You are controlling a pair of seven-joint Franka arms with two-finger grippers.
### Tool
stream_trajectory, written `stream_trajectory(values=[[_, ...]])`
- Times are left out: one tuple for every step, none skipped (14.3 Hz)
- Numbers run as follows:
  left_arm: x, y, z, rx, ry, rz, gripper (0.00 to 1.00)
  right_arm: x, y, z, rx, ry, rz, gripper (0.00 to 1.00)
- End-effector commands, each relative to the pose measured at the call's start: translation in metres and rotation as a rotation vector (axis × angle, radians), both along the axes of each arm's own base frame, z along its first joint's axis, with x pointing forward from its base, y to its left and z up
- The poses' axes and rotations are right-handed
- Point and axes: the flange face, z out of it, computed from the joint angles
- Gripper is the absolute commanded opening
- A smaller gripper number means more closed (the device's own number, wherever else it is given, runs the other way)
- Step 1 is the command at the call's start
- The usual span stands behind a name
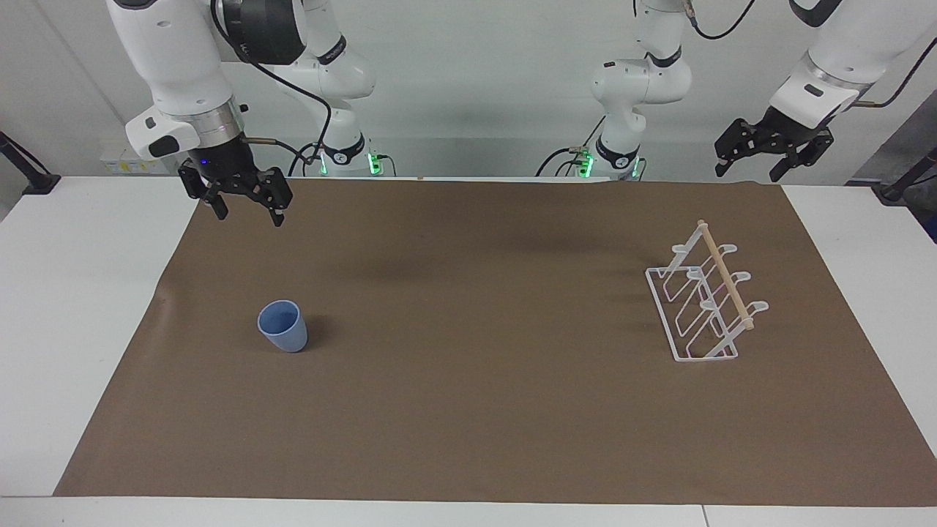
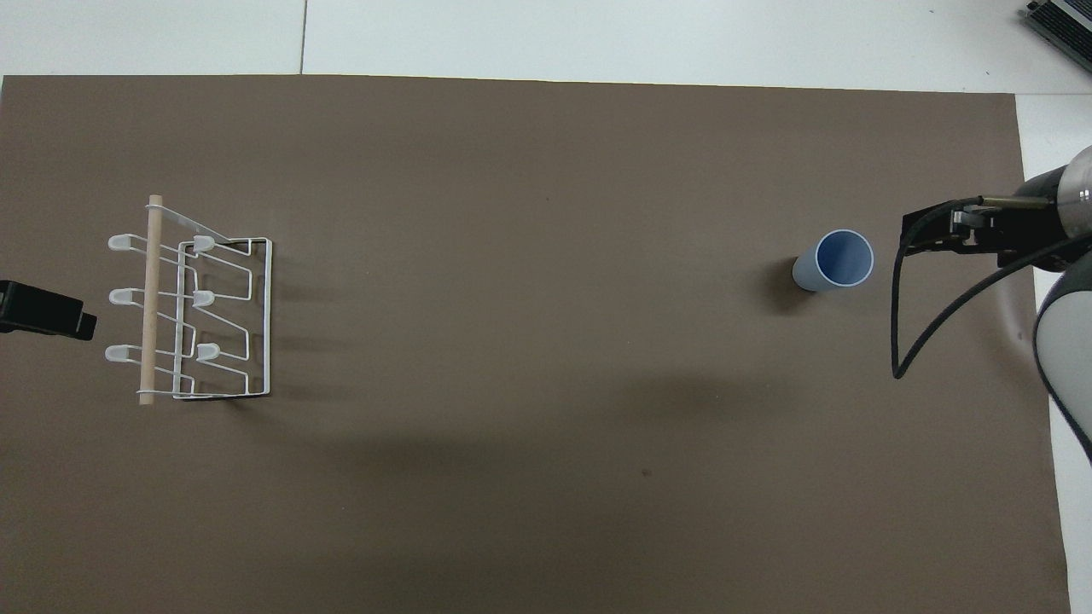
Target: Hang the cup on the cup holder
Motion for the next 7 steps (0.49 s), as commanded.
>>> stream_trajectory(values=[[-0.0081, 0.0017, 0.0022, -0.008, -0.003, -0.002, 1.00, 0.0003, 0.0001, 0.0016, 0.004, -0.019, 0.000, 1.00], [-0.0077, 0.0025, 0.0013, -0.008, 0.000, -0.001, 1.00, 0.0003, -0.0003, 0.0016, 0.008, -0.019, 0.003, 1.00], [-0.0076, 0.0025, 0.0014, -0.008, -0.001, -0.001, 1.00, 0.0003, -0.0019, 0.0008, 0.037, -0.017, -0.006, 1.00], [-0.0076, 0.0025, 0.0014, -0.008, -0.001, 0.001, 1.00, 0.0009, 0.0031, 0.0016, 0.072, -0.023, -0.003, 1.00], [-0.0075, 0.0032, 0.0014, -0.008, -0.001, 0.002, 1.00, 0.0035, 0.0056, 0.0009, 0.080, -0.046, 0.007, 1.00], [-0.0075, 0.0034, 0.0014, -0.006, -0.001, 0.002, 1.00, 0.0060, 0.0074, -0.0027, 0.077, -0.067, 0.051, 1.00], [-0.0075, 0.0032, 0.0014, -0.008, -0.001, 0.002, 1.00, 0.0092, 0.0065, -0.0081, 0.071, -0.091, 0.100, 1.00]])
